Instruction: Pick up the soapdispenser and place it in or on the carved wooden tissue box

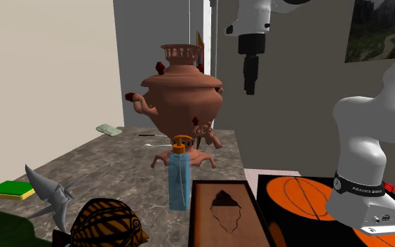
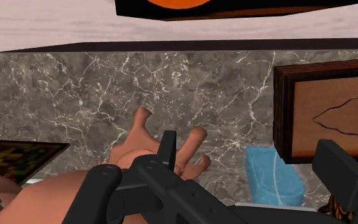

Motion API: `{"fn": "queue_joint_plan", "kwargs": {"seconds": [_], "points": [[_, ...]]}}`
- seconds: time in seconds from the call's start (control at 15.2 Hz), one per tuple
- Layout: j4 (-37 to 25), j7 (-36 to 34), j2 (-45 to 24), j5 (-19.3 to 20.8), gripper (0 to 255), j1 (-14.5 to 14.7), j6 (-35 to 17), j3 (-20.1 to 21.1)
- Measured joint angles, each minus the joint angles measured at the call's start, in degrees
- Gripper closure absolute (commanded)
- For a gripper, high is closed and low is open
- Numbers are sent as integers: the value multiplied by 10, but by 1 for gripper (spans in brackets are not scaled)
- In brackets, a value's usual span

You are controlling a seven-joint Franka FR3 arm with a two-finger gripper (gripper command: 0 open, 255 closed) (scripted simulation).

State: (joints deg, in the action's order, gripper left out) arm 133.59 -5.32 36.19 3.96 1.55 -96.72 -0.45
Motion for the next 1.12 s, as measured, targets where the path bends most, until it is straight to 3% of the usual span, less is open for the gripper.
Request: {"fn": "queue_joint_plan", "kwargs": {"seconds": [0.53,1.12], "points": [[-52,-18,-152,-20,0,14,-105,14],[-166,-42,-340,-33,0,31,-184,35]]}}
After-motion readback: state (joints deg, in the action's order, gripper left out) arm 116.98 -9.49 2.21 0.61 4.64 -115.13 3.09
